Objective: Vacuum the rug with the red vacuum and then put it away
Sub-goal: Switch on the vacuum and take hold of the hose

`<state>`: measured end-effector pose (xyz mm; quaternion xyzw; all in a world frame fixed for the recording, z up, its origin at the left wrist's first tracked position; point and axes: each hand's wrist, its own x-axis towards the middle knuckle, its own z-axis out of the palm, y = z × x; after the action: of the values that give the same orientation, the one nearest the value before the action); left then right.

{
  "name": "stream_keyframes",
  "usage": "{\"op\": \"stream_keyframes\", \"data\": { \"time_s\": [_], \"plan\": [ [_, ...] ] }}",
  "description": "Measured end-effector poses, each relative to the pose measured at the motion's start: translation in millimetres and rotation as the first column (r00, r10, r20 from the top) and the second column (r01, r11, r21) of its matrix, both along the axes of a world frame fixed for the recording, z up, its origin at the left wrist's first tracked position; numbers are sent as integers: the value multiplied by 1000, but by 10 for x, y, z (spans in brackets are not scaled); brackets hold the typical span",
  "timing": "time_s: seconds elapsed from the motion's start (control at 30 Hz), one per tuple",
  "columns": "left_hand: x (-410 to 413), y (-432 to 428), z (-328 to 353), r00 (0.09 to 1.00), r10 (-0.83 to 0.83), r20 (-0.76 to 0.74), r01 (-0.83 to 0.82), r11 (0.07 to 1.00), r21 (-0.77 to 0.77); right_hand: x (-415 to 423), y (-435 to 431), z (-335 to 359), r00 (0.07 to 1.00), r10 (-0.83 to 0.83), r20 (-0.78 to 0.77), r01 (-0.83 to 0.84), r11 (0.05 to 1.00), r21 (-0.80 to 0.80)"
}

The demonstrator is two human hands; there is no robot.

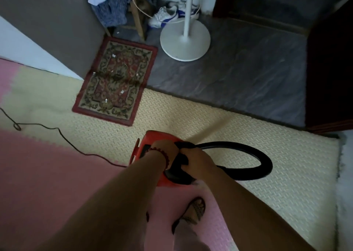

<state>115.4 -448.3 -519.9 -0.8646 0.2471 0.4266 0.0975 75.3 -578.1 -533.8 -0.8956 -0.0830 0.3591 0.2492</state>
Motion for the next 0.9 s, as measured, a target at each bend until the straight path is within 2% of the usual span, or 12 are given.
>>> {"op": "stream_keyframes", "data": {
  "time_s": [0.37, 0.47, 0.57, 0.73, 0.9],
  "plan": [
    [561, 70, 61, 977, 214, -16, -214, 977, -10, 869, 42, 114, 969, 242, 52, -239, 970, -48],
    [642, 201, 50, 945, 324, -49, -326, 944, -43, 1056, 186, 121, 953, 295, 65, -294, 956, -16],
    [680, 342, -9, 915, 399, -51, -400, 916, -5, 1209, 307, 92, 943, 327, 62, -329, 944, 31],
    [810, 464, 31, 823, 565, -57, -564, 825, 34, 1590, 412, 111, 868, 489, 90, -494, 868, 47],
    [874, 518, 118, 751, 660, -17, -657, 750, 74, 1859, 545, 216, 764, 634, 118, -641, 768, 23]
  ]
}}
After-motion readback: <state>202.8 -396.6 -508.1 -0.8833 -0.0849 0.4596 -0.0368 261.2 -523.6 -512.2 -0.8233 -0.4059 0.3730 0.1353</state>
